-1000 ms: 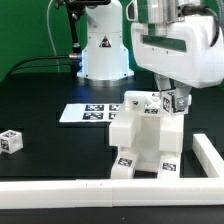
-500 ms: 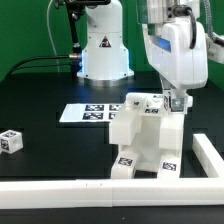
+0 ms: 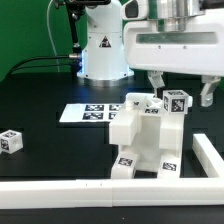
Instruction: Assemble chair
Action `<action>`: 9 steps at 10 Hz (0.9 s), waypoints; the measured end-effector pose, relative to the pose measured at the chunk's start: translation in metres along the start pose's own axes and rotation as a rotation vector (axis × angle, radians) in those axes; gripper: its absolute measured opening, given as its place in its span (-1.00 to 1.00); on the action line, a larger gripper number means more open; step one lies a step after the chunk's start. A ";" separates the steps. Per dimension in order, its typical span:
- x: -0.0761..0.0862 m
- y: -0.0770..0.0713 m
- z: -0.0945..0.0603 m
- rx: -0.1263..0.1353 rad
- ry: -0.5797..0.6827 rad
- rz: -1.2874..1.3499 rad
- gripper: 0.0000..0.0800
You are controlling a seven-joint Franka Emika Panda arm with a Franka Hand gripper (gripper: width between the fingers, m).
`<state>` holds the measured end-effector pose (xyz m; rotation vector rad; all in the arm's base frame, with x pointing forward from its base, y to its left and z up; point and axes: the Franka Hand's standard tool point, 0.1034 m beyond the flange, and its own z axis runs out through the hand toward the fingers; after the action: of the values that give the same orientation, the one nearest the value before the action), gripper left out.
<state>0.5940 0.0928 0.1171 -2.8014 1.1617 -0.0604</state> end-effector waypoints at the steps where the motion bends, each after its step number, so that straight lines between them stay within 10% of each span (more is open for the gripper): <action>1: -0.005 0.001 0.000 -0.004 0.004 -0.019 0.62; 8: 0.008 0.020 0.005 -0.027 0.015 -0.719 0.62; 9: 0.007 0.020 0.005 -0.026 0.016 -0.647 0.32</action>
Offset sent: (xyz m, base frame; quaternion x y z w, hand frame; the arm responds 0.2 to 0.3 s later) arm 0.0000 0.0000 0.0000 0.0000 0.0000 -0.1938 0.9810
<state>0.5859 0.0742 0.1095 -3.0715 0.2164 -0.1179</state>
